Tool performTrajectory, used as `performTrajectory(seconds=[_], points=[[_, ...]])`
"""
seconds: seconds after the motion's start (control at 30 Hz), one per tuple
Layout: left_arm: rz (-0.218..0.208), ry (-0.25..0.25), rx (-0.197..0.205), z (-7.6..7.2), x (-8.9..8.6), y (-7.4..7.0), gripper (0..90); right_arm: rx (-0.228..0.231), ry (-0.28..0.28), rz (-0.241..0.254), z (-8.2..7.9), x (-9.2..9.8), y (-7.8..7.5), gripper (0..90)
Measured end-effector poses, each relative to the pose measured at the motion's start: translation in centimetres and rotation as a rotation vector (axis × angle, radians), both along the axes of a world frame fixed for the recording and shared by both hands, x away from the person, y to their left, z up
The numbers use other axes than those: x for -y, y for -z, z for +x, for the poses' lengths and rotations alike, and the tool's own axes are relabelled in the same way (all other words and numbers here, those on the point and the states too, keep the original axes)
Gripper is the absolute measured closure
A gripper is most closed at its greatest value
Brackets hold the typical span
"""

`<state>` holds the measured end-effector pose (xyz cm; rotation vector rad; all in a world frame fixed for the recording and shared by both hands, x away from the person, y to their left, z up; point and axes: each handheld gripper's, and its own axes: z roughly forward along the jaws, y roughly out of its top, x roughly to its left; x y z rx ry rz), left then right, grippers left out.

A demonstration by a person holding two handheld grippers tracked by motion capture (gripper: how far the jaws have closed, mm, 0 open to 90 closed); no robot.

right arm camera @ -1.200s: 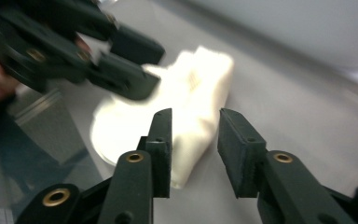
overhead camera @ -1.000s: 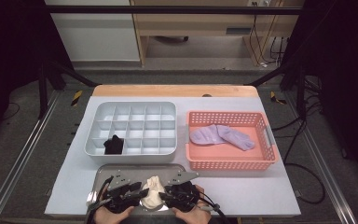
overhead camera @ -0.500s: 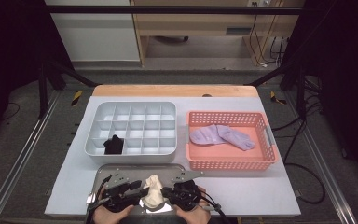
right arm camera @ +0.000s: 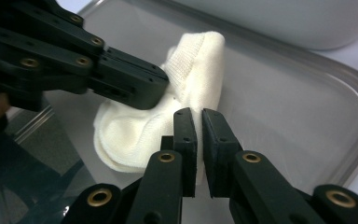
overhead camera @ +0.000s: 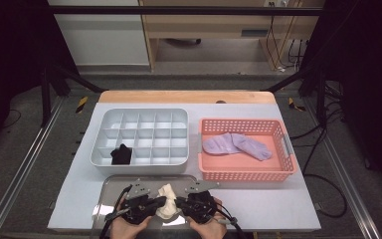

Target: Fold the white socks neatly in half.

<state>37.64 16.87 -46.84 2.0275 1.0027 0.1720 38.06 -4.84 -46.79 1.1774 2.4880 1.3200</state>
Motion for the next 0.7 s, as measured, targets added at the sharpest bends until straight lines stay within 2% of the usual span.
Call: performTrajectory(seconds=[0.07, 0.17, 0.27, 0.37, 0.6, 0.7], points=[[0.004, -0.002, -0.004, 0.1, 0.1, 0.1, 89.3, 0.009, -0.005, 0.009, 0.0, 0.0, -0.2, 85.1], [0.008, 0.001, -0.009, 0.0, 0.2, 0.2, 89.7, 0.038, -0.064, 0.048, -0.3, -0.1, -0.9, 85.5], [0.007, 0.001, -0.016, 0.0, 0.4, 0.3, 89.7, 0.044, -0.111, 0.051, -0.6, -0.7, -1.1, 85.6], [0.006, 0.001, -0.018, 0.0, 0.4, 0.4, 89.8, 0.046, -0.133, 0.045, -0.7, -1.2, -1.0, 85.6], [-0.072, -0.019, -0.057, 0.1, -0.2, 0.5, 89.6, 0.037, -0.145, 0.027, -0.9, -1.6, -1.0, 85.6], [-0.085, -0.024, -0.056, 0.0, -0.5, 0.3, 89.6, 0.045, -0.143, 0.015, -0.9, -1.7, -1.0, 85.6]])
